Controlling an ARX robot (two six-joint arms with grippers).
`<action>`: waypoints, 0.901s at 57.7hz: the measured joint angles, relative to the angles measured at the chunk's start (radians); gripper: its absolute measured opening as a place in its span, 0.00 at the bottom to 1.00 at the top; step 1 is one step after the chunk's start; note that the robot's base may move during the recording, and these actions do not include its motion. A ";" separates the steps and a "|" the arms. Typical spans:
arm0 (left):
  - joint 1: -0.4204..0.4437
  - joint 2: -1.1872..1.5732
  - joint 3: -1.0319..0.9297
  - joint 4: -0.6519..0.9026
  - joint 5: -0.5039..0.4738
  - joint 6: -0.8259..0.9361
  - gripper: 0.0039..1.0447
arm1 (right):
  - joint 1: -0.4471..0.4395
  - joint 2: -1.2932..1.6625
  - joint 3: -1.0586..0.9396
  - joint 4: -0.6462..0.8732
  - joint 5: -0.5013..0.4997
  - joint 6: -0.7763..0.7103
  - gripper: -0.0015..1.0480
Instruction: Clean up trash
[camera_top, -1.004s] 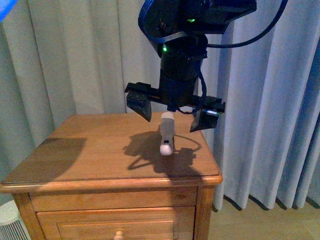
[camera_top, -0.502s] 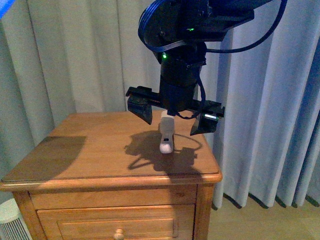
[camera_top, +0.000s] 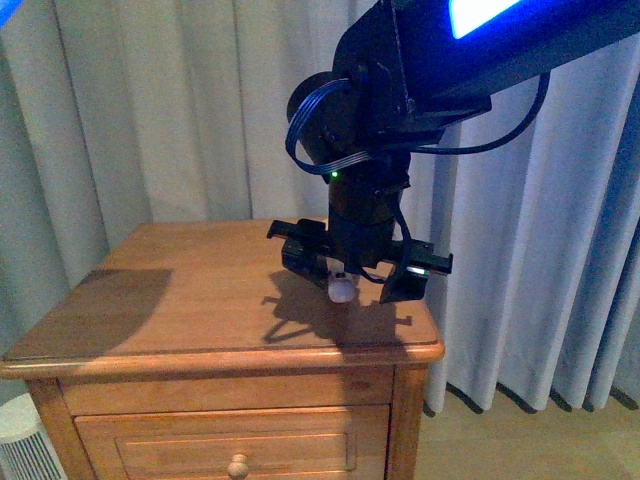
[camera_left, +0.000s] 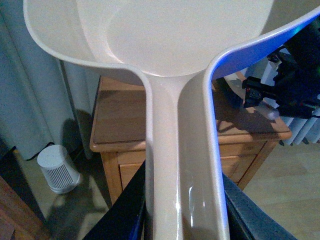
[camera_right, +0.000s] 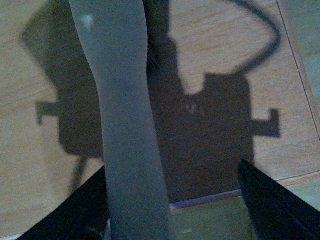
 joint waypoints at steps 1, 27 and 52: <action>0.000 0.000 0.000 0.000 0.000 0.000 0.26 | 0.000 0.000 -0.002 0.003 0.001 0.000 0.63; 0.000 0.000 0.000 0.000 0.000 0.000 0.26 | -0.012 -0.068 -0.134 0.124 0.060 -0.045 0.18; 0.000 0.000 0.000 0.000 0.000 0.000 0.26 | -0.066 -0.673 -0.697 0.628 0.246 -0.395 0.18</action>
